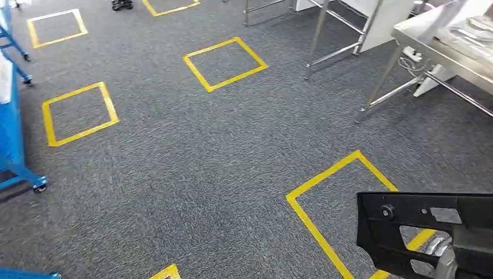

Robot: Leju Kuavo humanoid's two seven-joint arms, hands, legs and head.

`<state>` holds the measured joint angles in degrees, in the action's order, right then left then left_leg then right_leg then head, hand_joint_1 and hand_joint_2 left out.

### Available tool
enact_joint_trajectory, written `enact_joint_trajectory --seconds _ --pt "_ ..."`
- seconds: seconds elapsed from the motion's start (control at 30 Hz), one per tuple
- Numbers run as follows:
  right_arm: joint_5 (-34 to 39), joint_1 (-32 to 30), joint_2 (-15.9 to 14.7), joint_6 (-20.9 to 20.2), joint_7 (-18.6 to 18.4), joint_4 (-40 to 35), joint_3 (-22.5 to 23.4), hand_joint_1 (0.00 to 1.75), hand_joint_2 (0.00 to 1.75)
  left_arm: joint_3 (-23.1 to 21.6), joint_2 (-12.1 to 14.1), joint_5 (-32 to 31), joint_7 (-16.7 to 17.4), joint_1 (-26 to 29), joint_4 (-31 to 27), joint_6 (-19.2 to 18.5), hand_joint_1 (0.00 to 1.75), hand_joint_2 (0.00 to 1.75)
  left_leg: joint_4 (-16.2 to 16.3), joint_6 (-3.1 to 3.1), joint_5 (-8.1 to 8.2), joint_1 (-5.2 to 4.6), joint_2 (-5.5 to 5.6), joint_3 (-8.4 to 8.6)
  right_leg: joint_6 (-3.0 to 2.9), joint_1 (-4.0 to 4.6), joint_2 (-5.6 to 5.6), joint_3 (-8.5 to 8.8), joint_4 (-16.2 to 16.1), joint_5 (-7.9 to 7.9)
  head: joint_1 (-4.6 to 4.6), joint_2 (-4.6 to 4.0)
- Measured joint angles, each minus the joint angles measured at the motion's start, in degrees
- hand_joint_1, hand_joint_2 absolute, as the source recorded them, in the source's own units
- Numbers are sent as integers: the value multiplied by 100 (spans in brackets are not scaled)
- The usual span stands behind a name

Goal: Take the parts from the cabinet and place them on the table.

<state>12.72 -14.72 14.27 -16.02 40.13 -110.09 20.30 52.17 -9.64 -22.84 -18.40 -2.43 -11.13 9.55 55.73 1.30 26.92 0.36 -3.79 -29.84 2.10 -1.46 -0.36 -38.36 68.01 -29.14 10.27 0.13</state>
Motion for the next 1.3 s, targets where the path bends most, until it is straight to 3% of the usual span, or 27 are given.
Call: enact_joint_trajectory --seconds 0.03,0.07,0.1,0.2,0.23,0.3,0.33,0.4,0.43,0.47,0.53,0.57,0.6,0.7,0.73,0.77,0.8,0.83,0.9,0.93,0.97,1.03,1.07,1.1,1.23,1.27,1.3 --pt "-18 -16 20 0 0 -35 24 175 175 -2 0 -4 -4 -7 0 -29 0 0 37 -26 29 6 -62 4 8 -6 -110 322 -555 220 0 0" --pt "-46 -18 48 0 2 -70 40 175 175 -4 2 -33 -11 -11 0 -51 0 0 88 -67 65 1 -117 11 -8 4 -341 553 -985 252 0 0" --pt "-74 -22 70 2 0 -83 48 175 175 -5 17 -66 -15 -11 -2 -70 0 0 107 -116 101 -39 -155 12 -67 46 -428 547 -963 241 0 -2" --pt "-197 -56 138 39 0 -168 77 175 175 -9 22 -85 -37 -46 -2 -112 0 0 105 -207 119 -27 -318 73 -168 87 -197 502 -952 245 0 0" --pt "-228 -63 155 59 0 -197 83 175 175 -9 22 -81 -39 -62 -2 -114 0 0 114 -250 145 -18 -346 83 -225 43 -126 522 -991 275 0 0" --pt "-243 -51 186 77 2 -243 94 175 175 -9 35 -85 -46 -62 -2 -116 0 0 477 -296 439 25 144 -64 -295 19 -33 513 -1003 303 2 0" --pt "-245 -39 203 79 2 -247 96 175 175 -9 37 -85 -46 -54 -2 -116 0 0 909 -308 691 29 260 -249 -317 20 21 504 -1003 311 0 -2" --pt "-254 -46 234 85 0 -245 96 175 175 -9 44 -79 -44 -35 -2 -118 0 0 1860 -320 1072 28 327 -686 -334 40 173 482 -995 320 0 -2" --pt "-265 -46 236 90 0 -245 99 175 175 -9 44 -79 -44 -24 -2 -118 0 0 2031 -312 1049 28 327 -776 -333 46 263 478 -987 323 2 -2" --pt "-291 -44 236 105 0 -245 99 175 175 -9 44 -79 -46 -19 -2 -121 0 0 1882 -301 885 28 328 -714 -330 48 344 481 -978 324 0 0" --pt "-337 -38 236 138 -2 -245 96 175 175 -7 48 -81 -59 -26 -2 -121 0 0 992 -256 364 28 398 -309 -320 48 506 490 -954 324 2 0" --pt "-352 -33 236 162 -2 -245 83 175 175 -7 52 -85 -66 -24 -2 -121 0 0 430 -219 115 30 666 -63 -307 40 579 480 -942 325 0 0" --pt "-365 -14 236 188 -2 -238 61 175 175 -9 74 -87 -66 -19 -2 -121 0 0 225 -169 193 44 1014 -2 -262 63 635 445 -918 328 0 -2" --pt "-420 -4 234 254 -7 -236 -11 175 175 -9 74 -98 -63 -28 -2 -123 0 0 196 -129 167 -6 833 3 -122 -10 848 377 -952 395 0 0" --pt "-433 -6 234 267 -7 -238 -15 175 175 -9 72 -98 -63 -35 -2 -125 0 0 149 -82 127 14 758 22 -67 23 930 359 -979 429 0 0" --pt "-437 -8 225 277 -7 -238 -17 175 175 -7 67 -103 -63 -43 -2 -129 0 0 70 -40 68 71 643 32 -76 9 779 345 -919 396 2 0" --pt "-439 12 212 299 0 -238 -22 175 175 -7 70 -103 -61 -41 -2 -129 0 0 39 5 45 63 585 37 -67 56 424 256 -756 244 -13 -2" --pt "-457 53 201 321 -2 -225 -39 175 175 -7 72 -118 -61 -26 -2 -131 0 0 37 14 43 50 477 30 -50 53 215 66 -356 -15 -11 -2" --pt "-470 63 179 358 -9 -195 -102 175 175 -7 72 -173 -57 -1 -2 -140 0 0 43 27 54 25 295 25 -7 32 95 -317 480 -388 -13 0" --pt "-470 60 170 372 -9 -177 -120 175 175 -7 72 -181 -52 -4 -2 -142 0 0 49 27 61 18 200 22 11 20 82 -419 711 -421 -11 0" --pt "-474 60 151 383 -11 -157 -133 175 175 -9 70 -179 -44 -5 -2 -151 0 0 57 18 73 16 116 24 22 14 64 -367 638 -319 -13 0" --pt "-494 62 112 435 -11 -140 -170 175 175 -9 61 -179 -37 -17 -2 -160 0 0 85 -6 114 18 -30 40 13 14 -23 101 -181 109 -13 0" --pt "-509 63 94 450 -11 -138 -192 175 175 -9 59 -181 -35 -23 -2 -162 0 0 101 -36 140 16 -93 63 -12 20 -171 428 -732 312 -13 0" --pt "-516 72 83 465 -11 -127 -223 175 175 -9 59 -181 -35 -26 -2 -162 0 0 111 -65 162 -14 -137 84 -97 75 -466 540 -942 212 -11 0" --pt "-525 65 52 481 -13 -114 -271 175 175 -11 57 -179 -28 -60 -2 -162 0 0 95 -188 197 -33 -350 144 -188 112 -232 487 -964 270 -11 0" --pt "-553 64 52 541 -22 -114 -275 175 175 -17 59 -179 -28 -68 -2 -162 0 0 114 -235 250 -14 -321 131 -245 30 -157 531 -1028 314 -11 0" --pt "-669 74 42 707 -55 -112 -293 175 175 -24 59 -181 -28 -70 -2 -162 0 0 274 -263 372 10 -24 97 -263 36 -101 531 -1041 324 -9 -2"
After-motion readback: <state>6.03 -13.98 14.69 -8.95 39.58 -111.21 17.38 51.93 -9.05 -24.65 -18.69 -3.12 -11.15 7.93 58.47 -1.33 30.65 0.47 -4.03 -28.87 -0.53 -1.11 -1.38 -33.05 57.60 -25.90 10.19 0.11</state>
